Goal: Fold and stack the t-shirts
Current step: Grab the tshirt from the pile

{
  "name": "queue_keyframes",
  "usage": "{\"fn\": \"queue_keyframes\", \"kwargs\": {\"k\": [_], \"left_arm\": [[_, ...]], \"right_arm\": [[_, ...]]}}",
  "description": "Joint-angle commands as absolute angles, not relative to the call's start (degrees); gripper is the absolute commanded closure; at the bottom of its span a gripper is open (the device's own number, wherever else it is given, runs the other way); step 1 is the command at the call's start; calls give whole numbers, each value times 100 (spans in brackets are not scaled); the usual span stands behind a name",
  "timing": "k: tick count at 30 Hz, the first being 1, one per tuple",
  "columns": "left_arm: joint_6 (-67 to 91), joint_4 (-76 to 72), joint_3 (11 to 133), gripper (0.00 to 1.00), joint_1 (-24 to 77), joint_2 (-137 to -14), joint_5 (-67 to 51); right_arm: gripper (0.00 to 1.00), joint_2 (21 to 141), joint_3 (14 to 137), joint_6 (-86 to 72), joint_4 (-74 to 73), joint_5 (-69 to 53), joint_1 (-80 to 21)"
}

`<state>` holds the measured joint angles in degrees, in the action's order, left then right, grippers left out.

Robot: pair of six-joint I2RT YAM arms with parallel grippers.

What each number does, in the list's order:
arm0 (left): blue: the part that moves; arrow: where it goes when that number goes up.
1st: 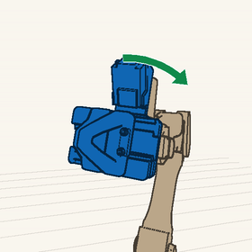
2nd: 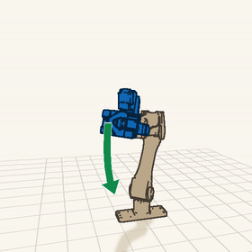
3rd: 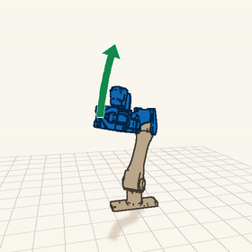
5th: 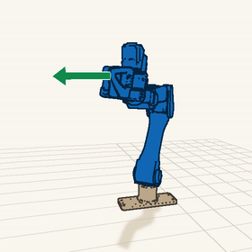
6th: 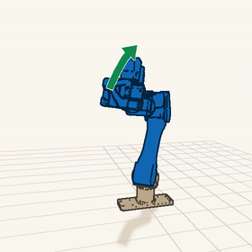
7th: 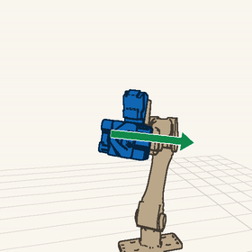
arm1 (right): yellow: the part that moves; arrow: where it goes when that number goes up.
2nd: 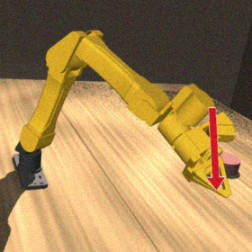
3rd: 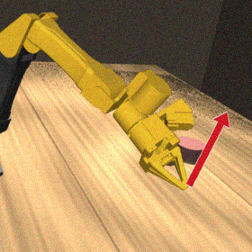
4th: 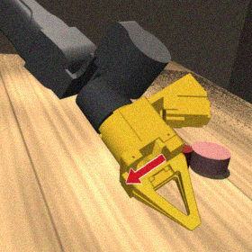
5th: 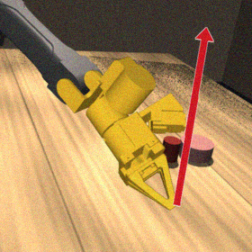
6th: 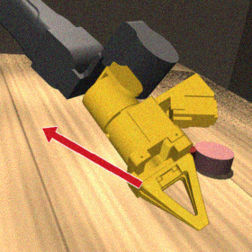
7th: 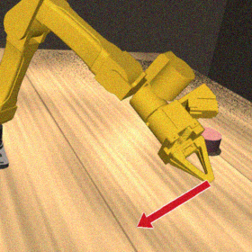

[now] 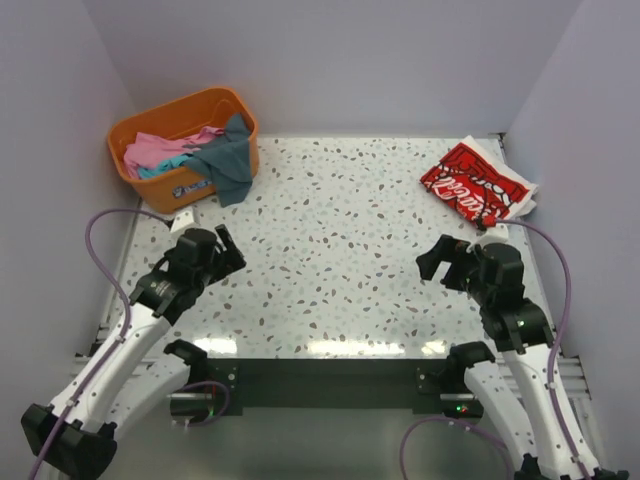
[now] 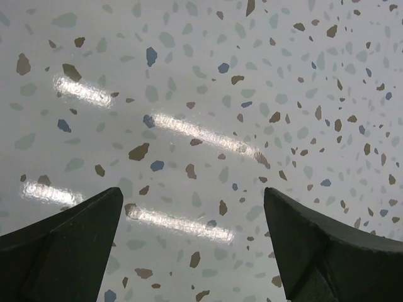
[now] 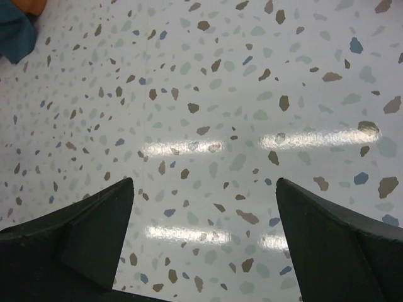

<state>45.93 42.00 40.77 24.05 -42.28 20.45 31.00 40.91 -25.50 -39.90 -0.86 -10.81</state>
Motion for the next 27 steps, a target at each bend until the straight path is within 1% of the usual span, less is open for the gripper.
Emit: {"fn": "queue_keyframes", "kwargs": {"k": [1, 4, 5, 7, 11, 12, 16, 17, 22, 26, 27], "left_arm": [[4353, 3482, 4499, 0, 2408, -4683, 2241], [4158, 3261, 5201, 0, 2286, -5579, 2250], [4044, 3182, 5603, 0, 2268, -5825, 2267], [3720, 2779, 5914, 0, 2172, -6484, 2154], [3174, 2181, 6599, 0, 1785, -7416, 2240], [3025, 1910, 6679, 0, 1680, -7714, 2076], [2629, 1776, 7241, 0, 1100, -8489, 1907], [2584, 1732, 7416, 0, 1038, -8760, 1916], [2417, 1486, 7795, 1, 914, -9351, 1810], [2373, 1362, 8085, 10, 905, -9763, 2109], [2356, 1380, 8156, 16, 905, -9826, 2196]], "right_arm": [[2, 2874, 3956, -2584, -3455, -517, -1072], [1, 2839, 3850, -2531, -3191, -957, -1081], [2, 2882, 3832, -2523, -3060, -1219, -1072], [1, 2944, 3858, -2496, -3032, -1344, -1072], [1, 3172, 3972, -2347, -3243, -1292, -1072], [1, 3251, 3990, -2294, -3287, -1257, -1064], [1, 3357, 3990, -2241, -3340, -1266, -1072], [1, 3357, 3982, -2233, -3331, -1266, -1072], [1, 3349, 3982, -2171, -3392, -1187, -1064], [1, 3305, 3955, -2110, -3463, -1099, -1072], [1, 3296, 3955, -2083, -3489, -1090, -1072]]}}
